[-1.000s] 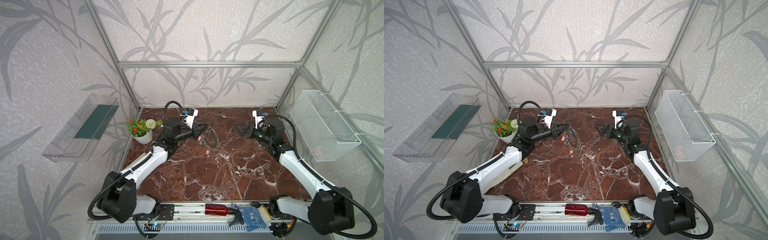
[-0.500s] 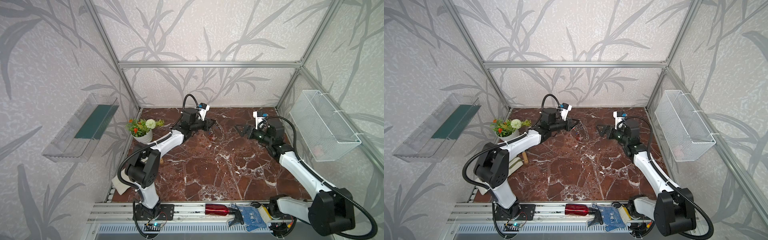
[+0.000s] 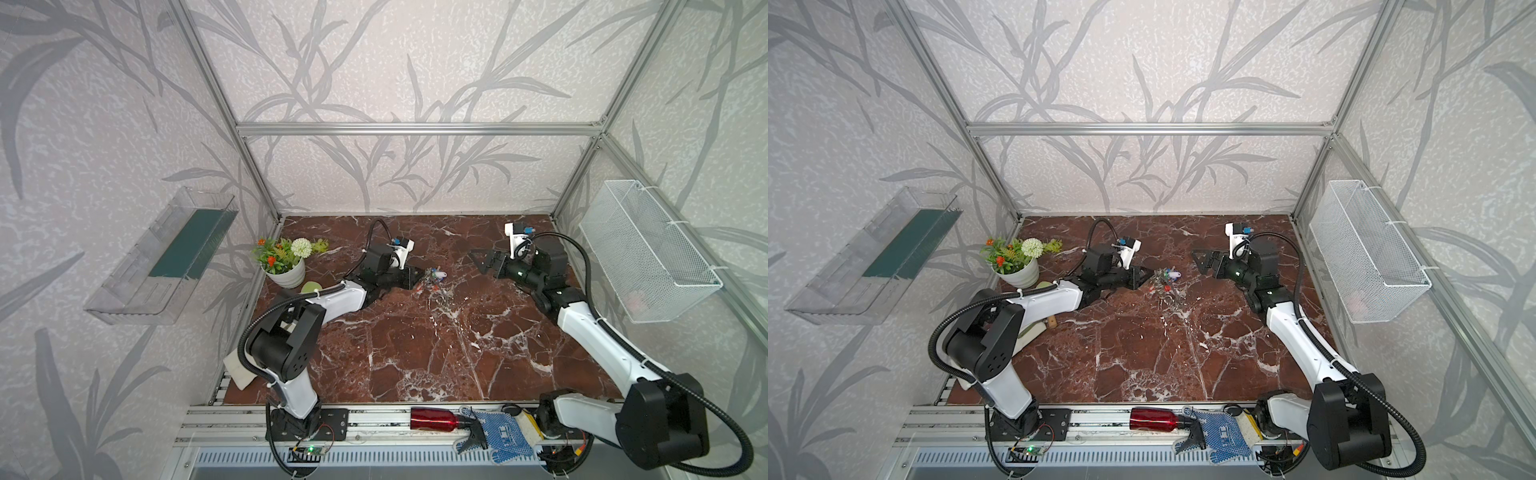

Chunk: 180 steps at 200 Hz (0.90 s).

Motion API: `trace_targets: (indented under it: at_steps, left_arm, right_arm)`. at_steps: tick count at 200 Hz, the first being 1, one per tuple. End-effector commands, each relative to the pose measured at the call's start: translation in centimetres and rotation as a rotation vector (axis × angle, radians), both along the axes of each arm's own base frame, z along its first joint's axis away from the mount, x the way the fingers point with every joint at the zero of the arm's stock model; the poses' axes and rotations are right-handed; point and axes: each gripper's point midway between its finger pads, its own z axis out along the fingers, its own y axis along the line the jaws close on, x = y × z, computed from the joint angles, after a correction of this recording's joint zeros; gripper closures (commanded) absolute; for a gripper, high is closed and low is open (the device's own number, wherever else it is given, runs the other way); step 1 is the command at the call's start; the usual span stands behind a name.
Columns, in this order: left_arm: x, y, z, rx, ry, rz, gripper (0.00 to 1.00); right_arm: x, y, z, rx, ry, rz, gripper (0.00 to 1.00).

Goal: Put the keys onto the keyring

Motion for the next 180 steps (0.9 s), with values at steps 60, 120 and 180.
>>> trace_targets:
  at_steps: [60, 120, 180]
  left_arm:
    - [1.4, 7.9, 9.6, -0.04, -0.227, 0.299, 0.34]
    - [0.5, 22.2, 9.6, 0.317, -0.387, 0.927, 0.01]
    - [0.0, 29.1, 4.5, 0.744, -0.43, 1.125, 0.01]
  right_arm:
    - [0.4, -3.0, 2.1, -0.1, -0.085, -0.142, 0.01]
    - [1.3, -10.1, -1.7, -0.177, 0.034, -0.441, 0.01]
    - [0.5, -16.2, -7.5, -0.42, -0.15, -0.731, 0.01]
